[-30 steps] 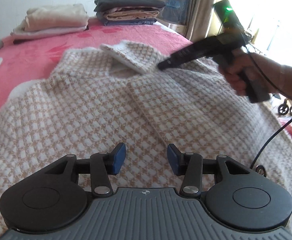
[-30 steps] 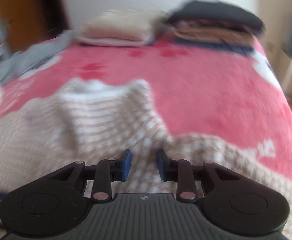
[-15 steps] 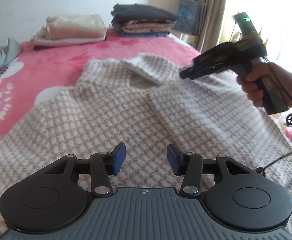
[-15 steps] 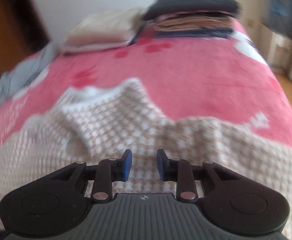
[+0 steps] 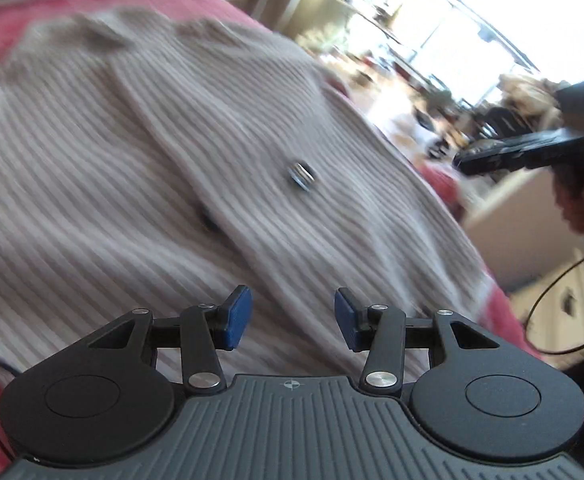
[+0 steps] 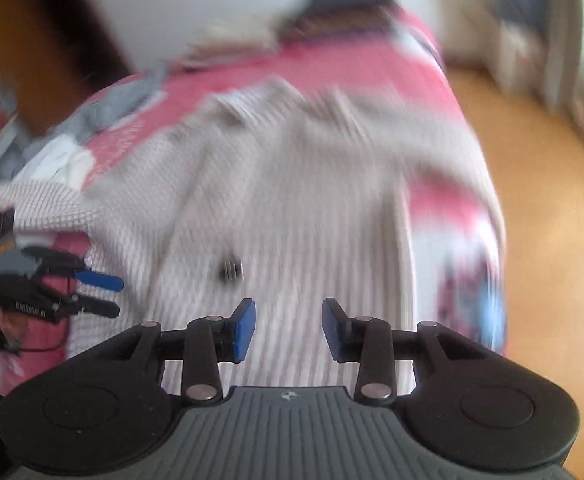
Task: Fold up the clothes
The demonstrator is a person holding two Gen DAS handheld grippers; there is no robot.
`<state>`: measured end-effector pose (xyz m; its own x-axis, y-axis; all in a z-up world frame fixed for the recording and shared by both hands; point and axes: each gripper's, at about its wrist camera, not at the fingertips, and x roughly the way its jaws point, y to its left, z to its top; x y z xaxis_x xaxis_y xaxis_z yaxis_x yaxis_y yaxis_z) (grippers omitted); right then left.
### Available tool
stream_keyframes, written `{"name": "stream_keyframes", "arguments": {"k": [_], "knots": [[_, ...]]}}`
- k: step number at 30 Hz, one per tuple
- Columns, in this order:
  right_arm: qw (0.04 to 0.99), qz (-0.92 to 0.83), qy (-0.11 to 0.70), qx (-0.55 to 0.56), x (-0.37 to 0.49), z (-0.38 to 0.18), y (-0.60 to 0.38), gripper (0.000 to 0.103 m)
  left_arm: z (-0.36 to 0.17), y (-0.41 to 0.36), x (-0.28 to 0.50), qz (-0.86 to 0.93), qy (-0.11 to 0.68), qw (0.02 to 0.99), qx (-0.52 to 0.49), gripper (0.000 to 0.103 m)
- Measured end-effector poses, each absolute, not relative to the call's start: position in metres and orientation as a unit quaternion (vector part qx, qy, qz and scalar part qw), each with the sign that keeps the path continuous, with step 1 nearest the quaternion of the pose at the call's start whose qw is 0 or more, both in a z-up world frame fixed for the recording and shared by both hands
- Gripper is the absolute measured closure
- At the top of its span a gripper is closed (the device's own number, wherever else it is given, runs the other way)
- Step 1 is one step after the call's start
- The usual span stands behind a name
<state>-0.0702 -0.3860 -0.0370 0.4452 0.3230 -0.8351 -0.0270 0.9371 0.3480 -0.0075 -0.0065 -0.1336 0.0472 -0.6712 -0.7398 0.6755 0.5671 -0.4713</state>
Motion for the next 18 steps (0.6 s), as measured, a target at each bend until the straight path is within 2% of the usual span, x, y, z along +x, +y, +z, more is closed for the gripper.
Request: {"name": "stream_keyframes", "arguments": {"k": [4,7,18], "knots": [[0.770,0.022,0.544,0.332,-0.151,-0.082,-0.423,0.063,-0.147,-0.021,-0.037,-0.482,0.539,0.691,0.011,0.057],[0.732,-0.027,0.538,0.417,-0.194,-0.107,-0.437,0.063,-0.155,-0.026,-0.045,-0.483,0.557,0.675,-0.004,0.058],[0.650,-0.056,0.498,0.571,-0.229,-0.163,-0.445,0.064,-0.164,-0.038,-0.051,-0.463,0.584,0.667,0.001,0.066]]}}
